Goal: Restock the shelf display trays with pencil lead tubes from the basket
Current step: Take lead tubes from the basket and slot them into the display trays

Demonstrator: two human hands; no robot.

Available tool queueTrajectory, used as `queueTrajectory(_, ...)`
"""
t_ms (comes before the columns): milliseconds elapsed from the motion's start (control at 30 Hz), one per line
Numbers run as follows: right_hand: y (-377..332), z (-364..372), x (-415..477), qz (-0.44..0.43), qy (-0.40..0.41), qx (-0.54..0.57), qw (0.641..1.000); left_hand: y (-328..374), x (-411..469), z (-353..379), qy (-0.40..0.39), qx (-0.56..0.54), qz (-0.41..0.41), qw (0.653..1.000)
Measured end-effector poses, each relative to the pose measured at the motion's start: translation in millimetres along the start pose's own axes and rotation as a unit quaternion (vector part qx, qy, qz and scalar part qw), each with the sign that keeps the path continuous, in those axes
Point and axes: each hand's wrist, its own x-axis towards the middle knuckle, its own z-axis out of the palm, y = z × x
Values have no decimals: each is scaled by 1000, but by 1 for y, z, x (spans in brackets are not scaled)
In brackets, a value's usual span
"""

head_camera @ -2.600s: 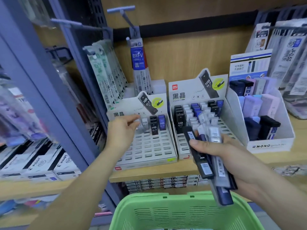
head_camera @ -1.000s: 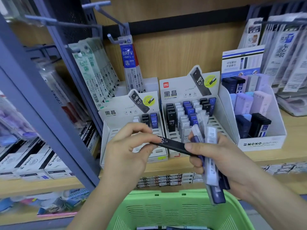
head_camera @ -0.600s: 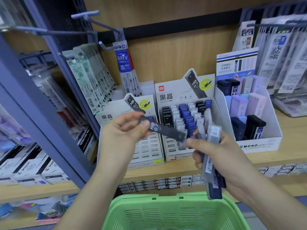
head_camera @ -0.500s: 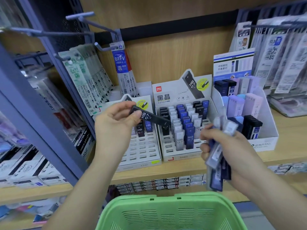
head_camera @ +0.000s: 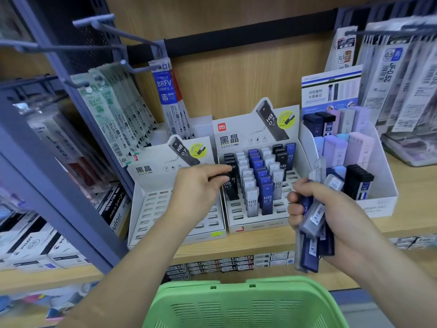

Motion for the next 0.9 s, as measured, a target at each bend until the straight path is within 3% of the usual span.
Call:
queueTrajectory(100, 2, -1, 3, 4, -10, -1, 1000, -4, 8, 6, 2, 19, 41, 999)
queueTrajectory(533, 2, 0, 3, 22, -25, 57, 998, 22, 2, 12, 46, 82, 24, 995)
queueTrajectory(600, -1, 1, 4, 19, -18, 80, 996, 49, -15, 6, -14, 11, 9, 1000)
queueTrajectory(667, -4, 0, 5, 14, -8, 95, 995, 72, -39, 8, -135, -81, -28, 987)
queueTrajectory(767, -8, -3, 5, 27, 5, 113, 993, 86, -69, 19, -263, -95, -53, 959)
queueTrajectory(833, -11, -3, 3, 23, 5, 120, 992, 87, -75, 27, -280, -182, -100, 937)
queueTrajectory(900, -13, -3, 0, 4, 6, 120, 993, 89, -76, 33, -249, -275, -161, 914)
